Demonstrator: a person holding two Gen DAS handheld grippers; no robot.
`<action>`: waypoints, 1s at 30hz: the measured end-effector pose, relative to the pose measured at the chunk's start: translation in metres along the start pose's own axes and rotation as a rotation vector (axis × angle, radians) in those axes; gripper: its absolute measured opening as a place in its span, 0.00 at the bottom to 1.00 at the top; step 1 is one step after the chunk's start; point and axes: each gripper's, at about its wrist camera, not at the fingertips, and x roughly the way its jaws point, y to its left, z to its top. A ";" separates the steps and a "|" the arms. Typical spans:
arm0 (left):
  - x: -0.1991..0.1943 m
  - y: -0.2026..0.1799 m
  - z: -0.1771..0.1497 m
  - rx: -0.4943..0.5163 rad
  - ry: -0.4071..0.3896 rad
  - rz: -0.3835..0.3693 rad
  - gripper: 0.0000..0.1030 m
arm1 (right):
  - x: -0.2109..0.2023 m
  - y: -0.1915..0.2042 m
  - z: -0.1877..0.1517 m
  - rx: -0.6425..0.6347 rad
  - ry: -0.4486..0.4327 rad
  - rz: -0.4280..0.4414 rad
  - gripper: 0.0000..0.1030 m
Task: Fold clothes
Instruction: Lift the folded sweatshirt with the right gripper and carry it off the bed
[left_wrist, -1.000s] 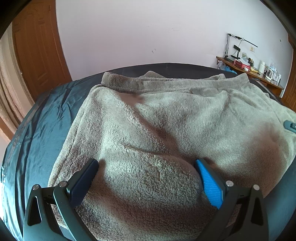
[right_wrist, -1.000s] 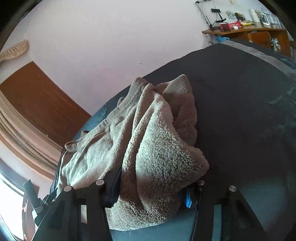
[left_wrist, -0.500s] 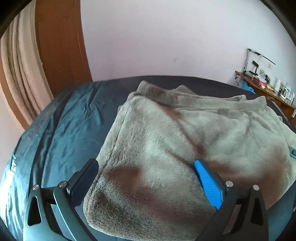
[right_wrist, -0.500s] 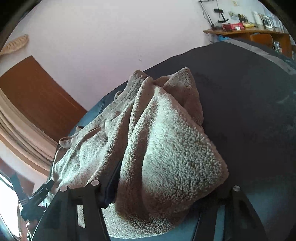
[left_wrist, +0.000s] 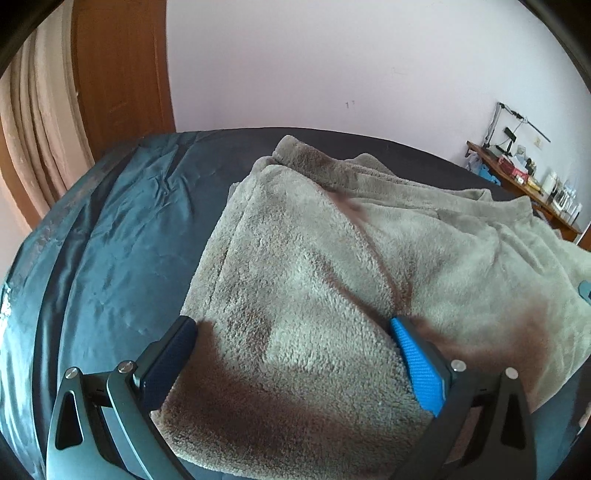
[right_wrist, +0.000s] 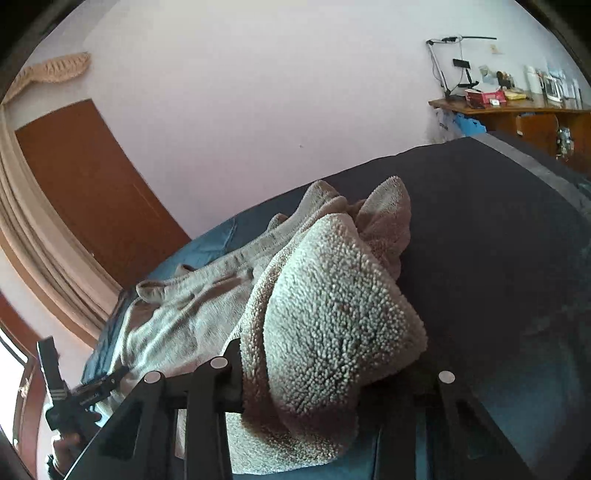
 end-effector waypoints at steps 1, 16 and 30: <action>-0.003 0.003 0.002 -0.010 -0.006 0.003 1.00 | 0.001 0.003 0.001 0.002 -0.008 0.004 0.35; -0.032 0.077 0.007 -0.192 -0.050 0.017 1.00 | -0.010 0.104 0.027 -0.070 -0.078 0.141 0.34; -0.039 0.150 -0.005 -0.369 -0.082 0.080 1.00 | 0.077 0.287 -0.035 -0.342 0.082 0.379 0.32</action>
